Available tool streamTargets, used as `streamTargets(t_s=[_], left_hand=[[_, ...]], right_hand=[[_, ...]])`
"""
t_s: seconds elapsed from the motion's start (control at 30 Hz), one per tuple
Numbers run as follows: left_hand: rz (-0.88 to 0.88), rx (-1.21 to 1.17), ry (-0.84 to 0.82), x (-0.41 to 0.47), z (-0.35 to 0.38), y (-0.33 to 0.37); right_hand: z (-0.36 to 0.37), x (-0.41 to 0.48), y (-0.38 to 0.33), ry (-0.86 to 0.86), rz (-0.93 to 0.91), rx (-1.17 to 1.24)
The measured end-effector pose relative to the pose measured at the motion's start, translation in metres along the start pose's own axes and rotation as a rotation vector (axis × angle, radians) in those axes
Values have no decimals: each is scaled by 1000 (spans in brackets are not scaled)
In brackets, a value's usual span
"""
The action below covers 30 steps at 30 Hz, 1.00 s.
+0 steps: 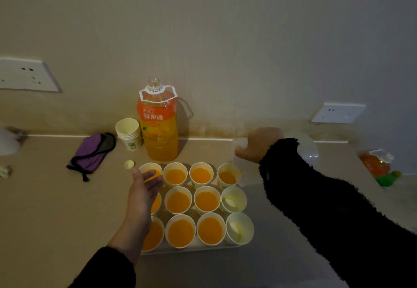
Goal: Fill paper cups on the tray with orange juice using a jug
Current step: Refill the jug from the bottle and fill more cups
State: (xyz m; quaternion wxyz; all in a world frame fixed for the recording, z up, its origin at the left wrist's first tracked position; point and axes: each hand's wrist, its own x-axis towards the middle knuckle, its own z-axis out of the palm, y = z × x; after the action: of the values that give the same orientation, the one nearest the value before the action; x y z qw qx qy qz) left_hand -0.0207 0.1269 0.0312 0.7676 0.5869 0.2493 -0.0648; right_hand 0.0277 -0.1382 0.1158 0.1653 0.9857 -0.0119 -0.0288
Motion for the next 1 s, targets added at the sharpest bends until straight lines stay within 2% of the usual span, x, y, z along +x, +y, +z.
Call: streamTargets(t_s=[0.43,0.63,0.83,1.0], left_hand=[[0,-3,-7,-2,3,2],[25,3,-16,-3,7,6],[59,-9,-28,0,25,24],[112,-8,-75,6,41,43]], right_hand=[[-3,0,-17,41,-104,-69],[-6,-4,-3,45,-26,66],[-11,2,38,-79,104,299],[-4,13,75,-106,161,507]])
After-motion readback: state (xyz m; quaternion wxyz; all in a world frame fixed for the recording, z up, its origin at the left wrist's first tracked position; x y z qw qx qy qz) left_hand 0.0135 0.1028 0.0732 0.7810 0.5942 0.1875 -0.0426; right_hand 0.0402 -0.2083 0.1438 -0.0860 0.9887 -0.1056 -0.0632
